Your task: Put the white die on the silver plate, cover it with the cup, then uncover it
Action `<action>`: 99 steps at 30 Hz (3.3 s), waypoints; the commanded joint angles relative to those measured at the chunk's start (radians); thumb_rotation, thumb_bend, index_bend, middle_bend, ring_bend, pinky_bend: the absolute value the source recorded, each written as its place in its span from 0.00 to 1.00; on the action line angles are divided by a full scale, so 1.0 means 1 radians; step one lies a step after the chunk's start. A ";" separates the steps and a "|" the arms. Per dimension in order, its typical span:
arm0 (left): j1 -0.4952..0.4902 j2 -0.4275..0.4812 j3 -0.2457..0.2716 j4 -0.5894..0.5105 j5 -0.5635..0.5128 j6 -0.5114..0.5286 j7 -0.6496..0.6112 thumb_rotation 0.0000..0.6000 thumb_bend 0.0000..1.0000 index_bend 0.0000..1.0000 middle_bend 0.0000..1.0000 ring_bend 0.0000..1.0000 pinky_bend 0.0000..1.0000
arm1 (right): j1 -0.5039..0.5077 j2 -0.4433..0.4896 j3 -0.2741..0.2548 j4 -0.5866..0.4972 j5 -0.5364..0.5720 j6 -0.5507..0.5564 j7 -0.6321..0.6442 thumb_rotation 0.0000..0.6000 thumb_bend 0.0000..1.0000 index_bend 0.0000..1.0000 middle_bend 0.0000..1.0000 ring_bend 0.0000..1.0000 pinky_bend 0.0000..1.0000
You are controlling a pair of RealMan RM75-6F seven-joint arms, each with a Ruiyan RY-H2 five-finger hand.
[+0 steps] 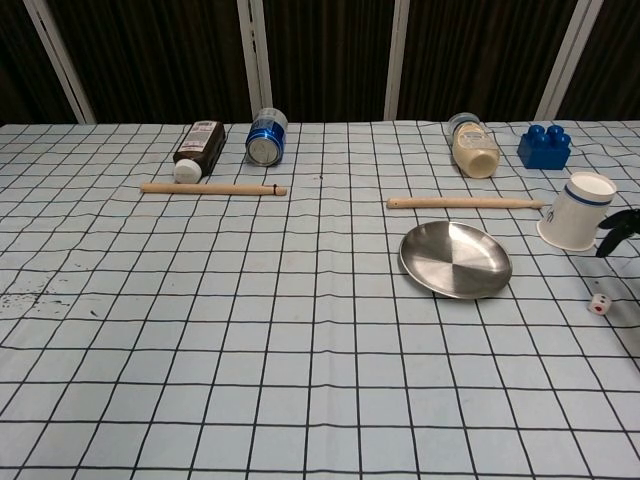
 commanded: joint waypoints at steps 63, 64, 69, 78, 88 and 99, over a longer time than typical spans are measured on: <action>-0.021 -0.029 -0.003 0.000 -0.040 -0.040 0.090 1.00 0.47 0.24 0.00 0.00 0.10 | 0.095 -0.138 -0.018 0.217 0.027 -0.055 0.066 1.00 0.28 0.52 0.16 0.13 0.00; -0.021 -0.029 -0.002 0.001 -0.039 -0.039 0.090 1.00 0.47 0.24 0.00 0.00 0.10 | 0.095 -0.138 -0.017 0.218 0.028 -0.055 0.065 1.00 0.28 0.52 0.17 0.13 0.00; -0.022 -0.030 -0.004 0.002 -0.044 -0.042 0.092 1.00 0.47 0.24 0.00 0.00 0.10 | 0.097 -0.138 -0.018 0.222 0.035 -0.059 0.064 1.00 0.29 0.52 0.17 0.13 0.00; -0.024 -0.034 -0.002 0.003 -0.045 -0.046 0.099 1.00 0.47 0.24 0.00 0.00 0.10 | 0.094 -0.137 -0.021 0.225 0.045 -0.060 0.063 1.00 0.29 0.52 0.17 0.13 0.00; -0.027 -0.038 -0.002 0.004 -0.048 -0.049 0.111 1.00 0.47 0.24 0.00 0.00 0.10 | 0.095 -0.139 -0.023 0.239 0.049 -0.066 0.073 1.00 0.30 0.54 0.17 0.13 0.00; -0.027 -0.041 -0.002 0.006 -0.050 -0.049 0.114 1.00 0.47 0.25 0.00 0.00 0.10 | 0.097 -0.139 -0.022 0.240 0.048 -0.064 0.077 1.00 0.33 0.62 0.19 0.13 0.00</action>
